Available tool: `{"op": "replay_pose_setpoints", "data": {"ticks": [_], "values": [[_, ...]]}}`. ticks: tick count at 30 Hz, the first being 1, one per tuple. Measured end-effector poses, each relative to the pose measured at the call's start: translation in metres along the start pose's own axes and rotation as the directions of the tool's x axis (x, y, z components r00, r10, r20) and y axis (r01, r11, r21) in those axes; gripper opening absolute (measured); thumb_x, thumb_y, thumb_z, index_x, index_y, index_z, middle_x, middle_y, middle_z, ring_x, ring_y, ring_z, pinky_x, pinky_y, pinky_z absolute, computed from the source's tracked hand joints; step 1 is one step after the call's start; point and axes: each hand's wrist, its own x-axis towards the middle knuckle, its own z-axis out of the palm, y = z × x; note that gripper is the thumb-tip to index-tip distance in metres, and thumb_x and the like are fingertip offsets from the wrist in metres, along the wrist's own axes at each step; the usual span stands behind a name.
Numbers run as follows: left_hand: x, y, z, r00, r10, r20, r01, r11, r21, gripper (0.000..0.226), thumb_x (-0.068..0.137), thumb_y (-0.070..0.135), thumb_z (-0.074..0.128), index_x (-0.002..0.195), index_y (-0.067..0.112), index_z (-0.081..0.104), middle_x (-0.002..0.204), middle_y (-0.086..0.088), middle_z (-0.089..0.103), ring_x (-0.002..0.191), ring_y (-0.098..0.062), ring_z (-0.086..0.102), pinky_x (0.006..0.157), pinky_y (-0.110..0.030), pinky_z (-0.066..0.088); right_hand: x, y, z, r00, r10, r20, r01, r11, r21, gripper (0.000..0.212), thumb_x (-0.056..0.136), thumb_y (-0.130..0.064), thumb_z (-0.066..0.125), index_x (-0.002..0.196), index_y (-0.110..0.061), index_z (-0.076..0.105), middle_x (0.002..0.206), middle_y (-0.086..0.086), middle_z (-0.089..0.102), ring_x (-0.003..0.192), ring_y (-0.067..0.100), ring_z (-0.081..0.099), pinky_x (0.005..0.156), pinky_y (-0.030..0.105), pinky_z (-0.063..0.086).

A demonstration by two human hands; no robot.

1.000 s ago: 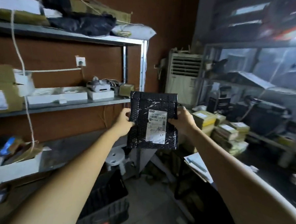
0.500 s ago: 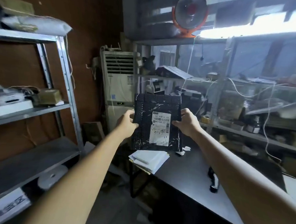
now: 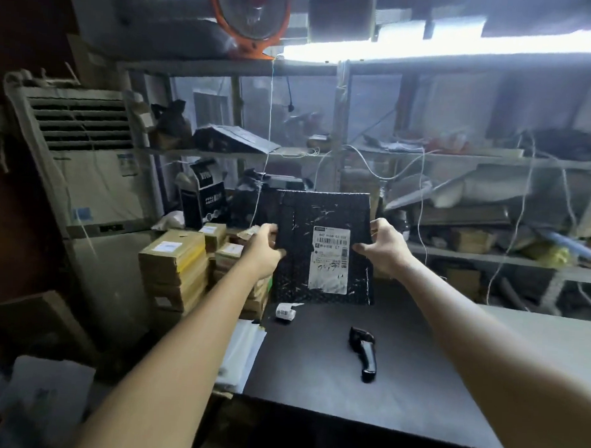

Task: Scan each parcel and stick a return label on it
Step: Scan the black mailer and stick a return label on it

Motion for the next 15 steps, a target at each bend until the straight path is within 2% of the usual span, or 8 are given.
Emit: {"op": "replay_pose_setpoints", "data": {"ticks": [7, 10, 15], "values": [[0.053, -0.012, 0.025, 0.992, 0.056, 0.115, -0.054, 0.998, -0.019, 0.055, 0.090, -0.001, 0.063, 0.140, 0.008, 0.041, 0.125, -0.007, 0.056, 0.111, -0.022, 0.054, 0.096, -0.034, 0.047, 0.032, 0.026, 0.013, 0.993, 0.102, -0.056, -0.105, 0.993, -0.053, 0.049, 0.080, -0.024, 0.077, 0.120, -0.008, 0.053, 0.117, 0.010, 0.067, 0.108, 0.027, 0.063, 0.092, 0.040, 0.051], [0.077, -0.016, 0.039, 0.990, 0.035, 0.134, -0.030, 0.999, -0.037, 0.054, 0.090, -0.002, 0.062, 0.140, 0.008, 0.042, 0.129, -0.011, 0.055, 0.117, -0.027, 0.054, 0.101, -0.043, 0.047, 0.051, 0.039, 0.021, 0.992, 0.112, -0.064, -0.115, 0.992, -0.052, 0.048, 0.080, -0.022, 0.077, 0.119, -0.008, 0.054, 0.119, 0.009, 0.067, 0.109, 0.026, 0.063, 0.094, 0.040, 0.050], [0.124, -0.028, 0.073, 0.990, 0.009, 0.139, -0.010, 1.000, 0.008, 0.054, 0.088, 0.002, 0.065, 0.138, 0.012, 0.045, 0.127, -0.011, 0.058, 0.117, -0.028, 0.056, 0.101, -0.046, 0.048, 0.091, 0.076, 0.033, 0.990, 0.131, -0.059, -0.133, 0.990, -0.040, 0.049, 0.079, -0.024, 0.079, 0.118, -0.011, 0.054, 0.116, 0.006, 0.068, 0.108, 0.024, 0.062, 0.094, 0.039, 0.050]]}}
